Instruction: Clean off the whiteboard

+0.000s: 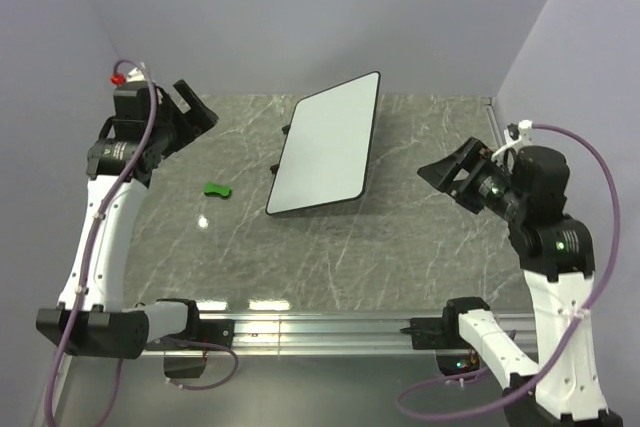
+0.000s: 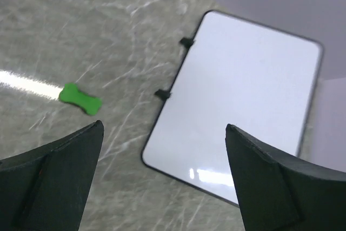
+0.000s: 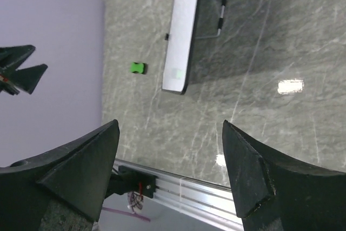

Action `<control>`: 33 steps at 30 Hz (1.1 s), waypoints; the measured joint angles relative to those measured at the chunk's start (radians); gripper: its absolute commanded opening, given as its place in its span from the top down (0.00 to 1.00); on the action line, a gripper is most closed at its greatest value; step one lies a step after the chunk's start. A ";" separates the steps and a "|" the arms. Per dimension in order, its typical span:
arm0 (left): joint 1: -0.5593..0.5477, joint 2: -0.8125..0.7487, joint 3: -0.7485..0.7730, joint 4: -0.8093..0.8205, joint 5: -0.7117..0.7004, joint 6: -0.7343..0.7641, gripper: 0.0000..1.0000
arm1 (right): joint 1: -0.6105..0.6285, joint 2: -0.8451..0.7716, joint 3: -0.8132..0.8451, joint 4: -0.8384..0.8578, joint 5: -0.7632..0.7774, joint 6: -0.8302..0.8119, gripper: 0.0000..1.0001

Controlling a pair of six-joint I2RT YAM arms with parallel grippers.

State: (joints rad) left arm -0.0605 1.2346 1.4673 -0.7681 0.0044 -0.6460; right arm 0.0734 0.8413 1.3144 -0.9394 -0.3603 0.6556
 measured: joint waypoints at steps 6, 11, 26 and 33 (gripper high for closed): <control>0.000 0.018 0.188 -0.054 0.050 -0.006 0.01 | 0.000 -0.074 0.003 -0.057 -0.005 0.008 0.17; 0.000 0.066 0.325 -0.087 0.089 -0.002 0.01 | 0.000 -0.169 -0.028 -0.108 -0.036 0.007 0.16; 0.000 0.106 0.391 -0.140 0.134 -0.018 0.00 | 0.039 -0.289 -0.026 -0.281 -0.021 -0.089 0.15; 0.000 0.105 0.379 -0.117 0.146 -0.022 0.09 | 0.047 -0.271 0.033 -0.306 0.073 -0.137 0.14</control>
State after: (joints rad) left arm -0.0605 1.3392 1.8462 -0.8856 0.1509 -0.6678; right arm 0.1200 0.5701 1.3472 -1.2457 -0.2874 0.5190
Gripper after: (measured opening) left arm 0.963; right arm 0.851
